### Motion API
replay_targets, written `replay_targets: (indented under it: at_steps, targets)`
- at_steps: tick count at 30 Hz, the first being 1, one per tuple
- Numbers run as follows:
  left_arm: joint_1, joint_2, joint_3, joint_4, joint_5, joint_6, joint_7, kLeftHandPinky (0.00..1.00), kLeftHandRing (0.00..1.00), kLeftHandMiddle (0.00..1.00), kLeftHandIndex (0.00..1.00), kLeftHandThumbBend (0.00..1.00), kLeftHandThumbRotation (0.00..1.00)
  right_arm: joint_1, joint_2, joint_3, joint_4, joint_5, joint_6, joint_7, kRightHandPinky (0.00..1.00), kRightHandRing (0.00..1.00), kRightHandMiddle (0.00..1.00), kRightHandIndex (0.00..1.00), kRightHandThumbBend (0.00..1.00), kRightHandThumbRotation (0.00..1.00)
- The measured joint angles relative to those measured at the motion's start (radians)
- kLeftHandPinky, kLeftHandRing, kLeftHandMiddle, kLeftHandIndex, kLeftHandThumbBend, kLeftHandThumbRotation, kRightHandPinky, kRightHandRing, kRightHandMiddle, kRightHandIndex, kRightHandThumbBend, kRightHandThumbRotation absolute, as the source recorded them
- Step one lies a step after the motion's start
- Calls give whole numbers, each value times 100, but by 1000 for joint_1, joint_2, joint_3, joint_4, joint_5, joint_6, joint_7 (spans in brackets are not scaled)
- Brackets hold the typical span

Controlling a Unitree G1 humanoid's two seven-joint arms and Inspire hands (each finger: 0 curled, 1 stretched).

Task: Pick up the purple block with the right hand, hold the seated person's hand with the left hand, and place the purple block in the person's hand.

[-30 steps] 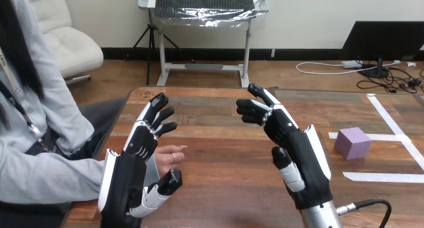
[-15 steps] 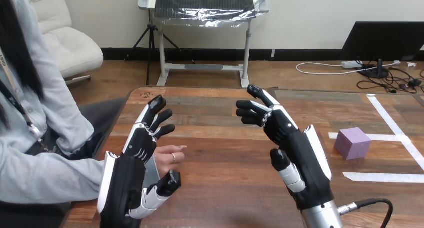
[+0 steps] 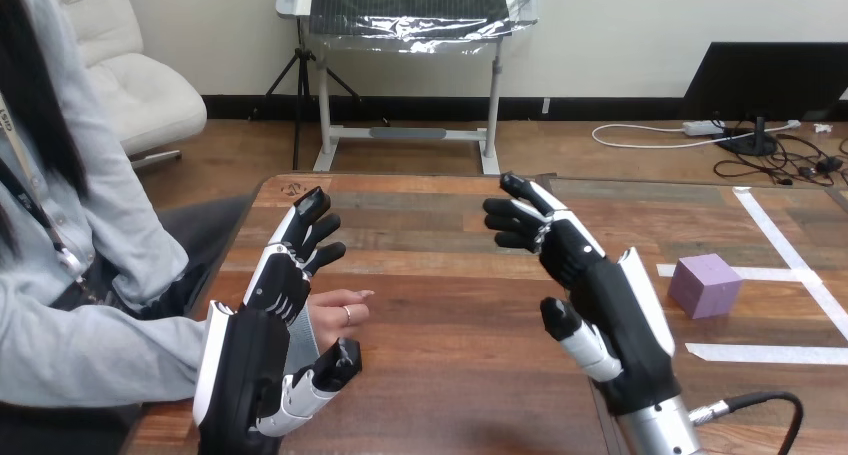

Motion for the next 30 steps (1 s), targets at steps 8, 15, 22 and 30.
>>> replay_targets:
  at_steps: [8,15,22,30]
  targets:
    - [7,0,-4,-7,-9,0,-8,83,90,93,91,97,74,-20,-26,-4,0,8,35,-2,78,82,83,88,97,77]
    - [11,0,-5,-7,-17,0,-14,84,91,94,92,99,75,-54,-54,-17,0,22,64,0,76,81,82,86,99,69]
    - [12,-1,-7,-7,-31,0,-23,85,91,94,92,100,76,-94,-85,-35,-5,61,101,9,74,81,82,84,100,63]
    - [17,-3,-7,-8,-37,1,-29,85,92,94,93,100,76,-107,-116,-51,-81,94,187,14,74,81,81,83,100,54]
